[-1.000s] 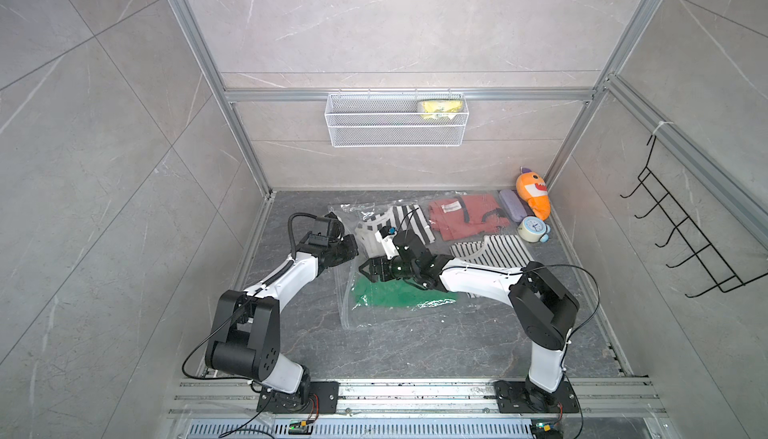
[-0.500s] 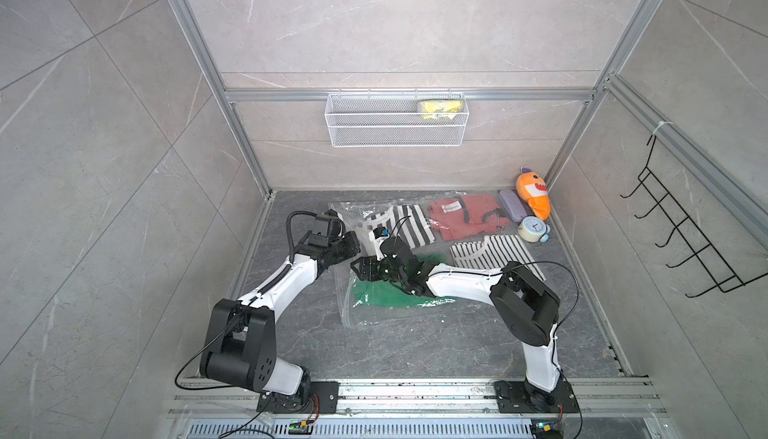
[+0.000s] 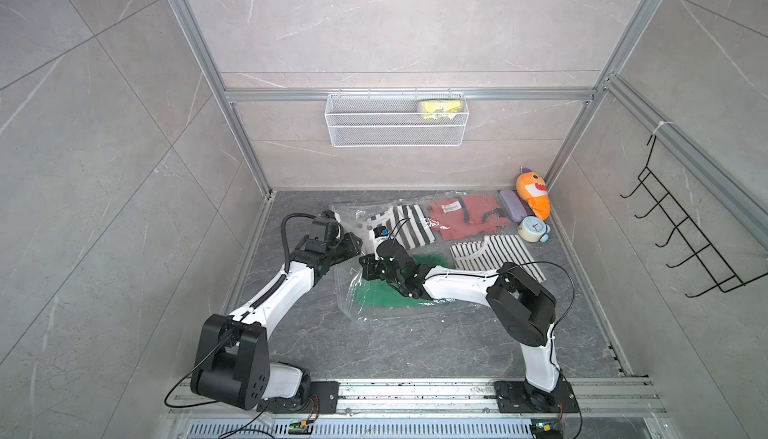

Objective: Take the tank top out of the vacuum bag
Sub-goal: Open the vacuum bag at the center of the board.

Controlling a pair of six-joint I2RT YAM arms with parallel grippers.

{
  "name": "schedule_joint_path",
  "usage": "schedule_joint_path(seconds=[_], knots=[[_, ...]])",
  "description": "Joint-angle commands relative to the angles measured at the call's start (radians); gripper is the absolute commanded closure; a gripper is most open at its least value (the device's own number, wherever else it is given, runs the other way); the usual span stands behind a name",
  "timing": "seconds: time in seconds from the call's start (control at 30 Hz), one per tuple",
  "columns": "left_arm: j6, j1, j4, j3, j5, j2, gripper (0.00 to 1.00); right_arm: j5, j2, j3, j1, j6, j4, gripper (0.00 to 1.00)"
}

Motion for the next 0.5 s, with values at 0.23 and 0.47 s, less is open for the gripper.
schedule_joint_path(seconds=[0.23, 0.47], knots=[[-0.018, 0.215, 0.034, -0.092, 0.005, -0.225, 0.42, 0.025, -0.038, 0.069, 0.008, -0.132, -0.062, 1.00], [0.022, 0.230, 0.119, -0.100, 0.148, -0.056, 0.44, 0.012, -0.049, 0.129, 0.021, -0.209, -0.141, 1.00]])
